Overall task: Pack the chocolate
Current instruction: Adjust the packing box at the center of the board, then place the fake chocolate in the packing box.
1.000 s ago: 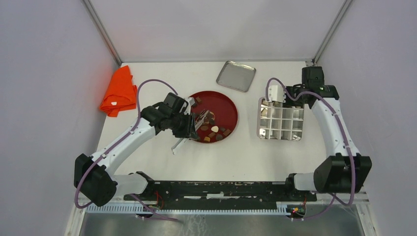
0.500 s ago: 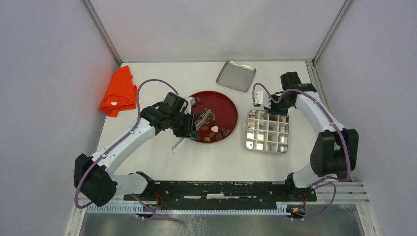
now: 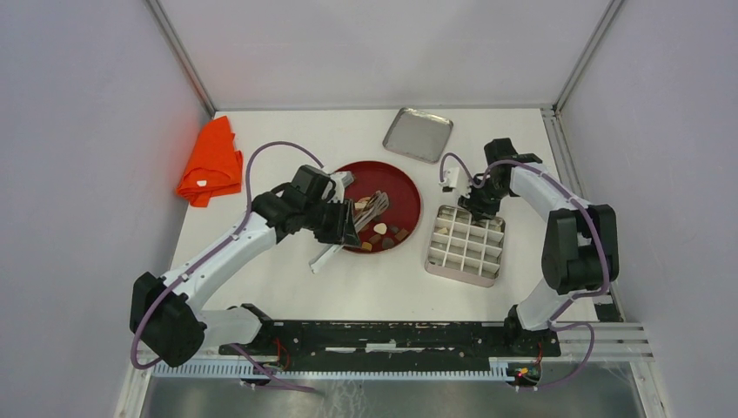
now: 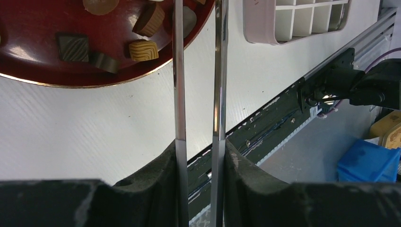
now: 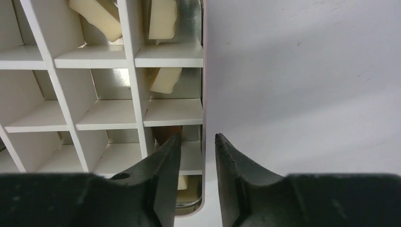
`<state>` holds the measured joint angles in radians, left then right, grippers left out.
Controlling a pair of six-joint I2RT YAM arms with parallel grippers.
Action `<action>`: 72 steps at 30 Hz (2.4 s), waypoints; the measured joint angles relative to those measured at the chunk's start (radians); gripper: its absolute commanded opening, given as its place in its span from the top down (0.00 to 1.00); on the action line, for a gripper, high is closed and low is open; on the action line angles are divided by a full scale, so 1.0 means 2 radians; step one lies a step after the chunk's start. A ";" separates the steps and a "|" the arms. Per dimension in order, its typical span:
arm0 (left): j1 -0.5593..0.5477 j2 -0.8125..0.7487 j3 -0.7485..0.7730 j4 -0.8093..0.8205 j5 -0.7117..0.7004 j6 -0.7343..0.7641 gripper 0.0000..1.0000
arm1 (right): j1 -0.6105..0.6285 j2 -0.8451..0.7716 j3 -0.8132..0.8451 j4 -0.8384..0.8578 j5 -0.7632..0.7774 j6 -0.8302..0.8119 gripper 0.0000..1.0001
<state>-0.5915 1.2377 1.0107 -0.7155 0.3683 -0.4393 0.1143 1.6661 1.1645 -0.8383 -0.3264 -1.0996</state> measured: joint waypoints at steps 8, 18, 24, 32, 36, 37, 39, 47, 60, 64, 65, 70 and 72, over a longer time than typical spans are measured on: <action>-0.004 0.001 -0.008 0.015 0.004 0.000 0.98 | -0.015 -0.017 0.027 -0.015 0.009 0.018 0.42; -0.081 0.018 -0.008 0.074 0.013 -0.018 0.98 | -0.047 -0.183 0.024 0.043 -0.083 0.112 0.47; -0.157 0.066 0.011 0.101 -0.011 -0.034 0.98 | -0.141 -0.253 -0.125 0.162 -0.107 0.207 0.51; -0.209 0.150 0.088 0.106 -0.056 -0.038 0.98 | -0.183 -0.275 -0.181 0.220 -0.089 0.237 0.49; -0.220 0.196 0.133 0.101 -0.078 -0.038 0.98 | -0.183 -0.290 -0.181 0.241 -0.091 0.242 0.48; -0.223 0.205 0.142 0.097 -0.081 -0.038 0.98 | -0.183 -0.290 -0.181 0.244 -0.090 0.242 0.48; -0.227 0.219 0.152 0.091 -0.090 -0.038 0.98 | -0.183 -0.290 -0.181 0.243 -0.090 0.243 0.48; -0.237 0.250 0.183 0.059 -0.109 -0.037 0.94 | -0.183 -0.289 -0.181 0.243 -0.095 0.243 0.47; -0.238 0.279 0.216 0.036 -0.118 -0.036 0.69 | -0.183 -0.286 -0.181 0.243 -0.098 0.243 0.46; -0.238 0.285 0.224 0.028 -0.119 -0.036 0.65 | -0.183 -0.285 -0.181 0.243 -0.098 0.243 0.45; -0.238 0.285 0.224 0.027 -0.119 -0.036 0.65 | -0.183 -0.285 -0.181 0.243 -0.099 0.243 0.45; -0.238 0.286 0.226 0.023 -0.118 -0.036 0.64 | -0.183 -0.285 -0.181 0.243 -0.099 0.243 0.45; -0.239 0.288 0.226 0.021 -0.118 -0.036 0.63 | -0.183 -0.285 -0.181 0.243 -0.099 0.242 0.45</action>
<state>-1.0687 1.8137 1.4628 -0.6743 0.1318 -0.5117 -0.2516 1.0954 0.8017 -0.3531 -0.5236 -0.6147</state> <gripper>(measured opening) 0.389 0.546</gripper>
